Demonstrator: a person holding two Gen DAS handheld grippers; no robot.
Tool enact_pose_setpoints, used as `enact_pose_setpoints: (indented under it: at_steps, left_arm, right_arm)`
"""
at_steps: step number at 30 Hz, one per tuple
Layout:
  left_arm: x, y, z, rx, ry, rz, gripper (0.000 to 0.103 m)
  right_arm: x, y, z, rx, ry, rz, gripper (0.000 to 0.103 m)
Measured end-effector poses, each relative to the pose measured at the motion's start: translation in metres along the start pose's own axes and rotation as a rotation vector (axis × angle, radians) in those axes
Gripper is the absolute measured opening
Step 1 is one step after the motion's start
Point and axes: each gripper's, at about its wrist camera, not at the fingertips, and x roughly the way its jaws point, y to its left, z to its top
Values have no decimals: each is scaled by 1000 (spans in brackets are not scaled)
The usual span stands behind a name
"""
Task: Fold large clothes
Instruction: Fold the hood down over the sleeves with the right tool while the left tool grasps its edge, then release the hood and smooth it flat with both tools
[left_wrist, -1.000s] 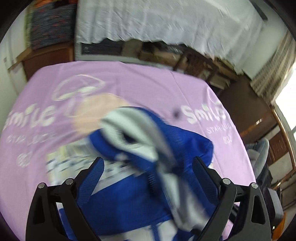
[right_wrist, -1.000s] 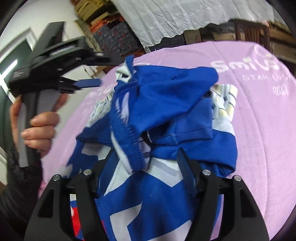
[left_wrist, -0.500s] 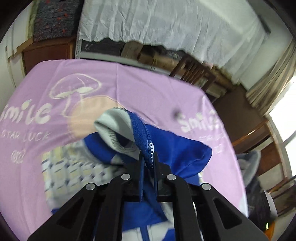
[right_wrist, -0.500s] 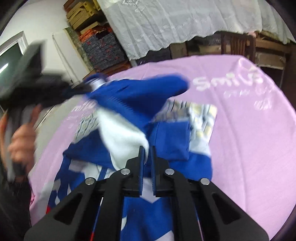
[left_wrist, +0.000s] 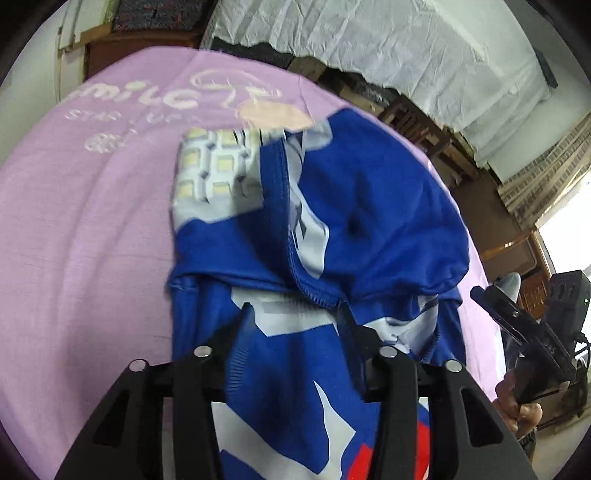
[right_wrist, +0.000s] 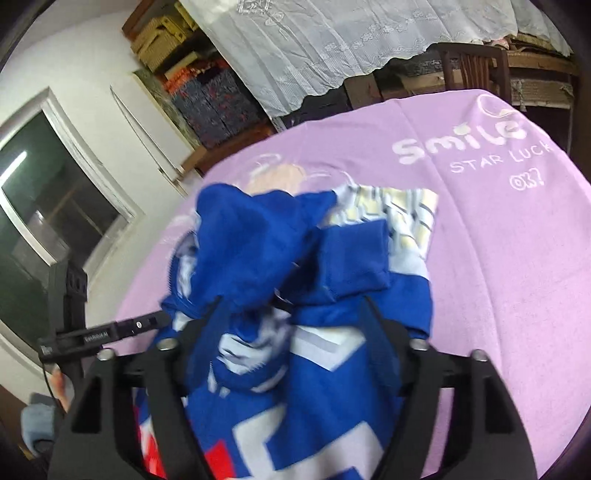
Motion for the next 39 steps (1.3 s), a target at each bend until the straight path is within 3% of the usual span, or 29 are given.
enact_pose_setpoints:
  at_steps: [3,4,6,9,11,13,16,20,23,24,26,29,32,35,39]
  left_arm:
    - [-4,-9,5,8,-15,-18,47]
    - [-3,-12,7,14,-15,-12,47]
    - [1,-20,13,35,-17,9,47]
    - [-1,-28,18,64,-51,82,46]
    - [-8,-29,23,63,-87,91,46]
    - [-13,-29,26,57,-107,77,47]
    - [0,-30,24,75,-77,118,48]
    - [35,-26,10,108,21,169,52]
    - [33,-34,6,158,10,206,54]
    - [30,-35,6,164,5,209,54]
    - [21,-36,8,161,-10,199,57]
    - [7,-45,21,165,-64,203,70]
    - [7,-63,41,196,-98,229,73]
    - [22,-71,58,190,-87,226,73]
    - [56,-63,69,153,-55,252,73]
  right_arm:
    - [25,4,17,48,23,-29,74]
    - [32,5,19,68,34,-24,56]
    - [43,11,28,95,74,51,8]
    - [34,31,35,77,23,166,8]
    - [26,33,36,85,4,216,8]
    - [26,22,31,112,15,187,8]
    - [45,-20,7,176,103,2,8]
    - [51,-55,-10,285,167,39,6]
    - [34,-48,-2,229,125,7,24]
    - [25,-45,2,219,91,-3,37]
    - [6,-30,16,161,5,-4,38]
    - [2,-3,36,89,-26,16,38]
    - [26,12,55,56,-14,29,38]
    - [60,18,64,25,1,-18,38]
    - [103,5,53,51,69,-44,37]
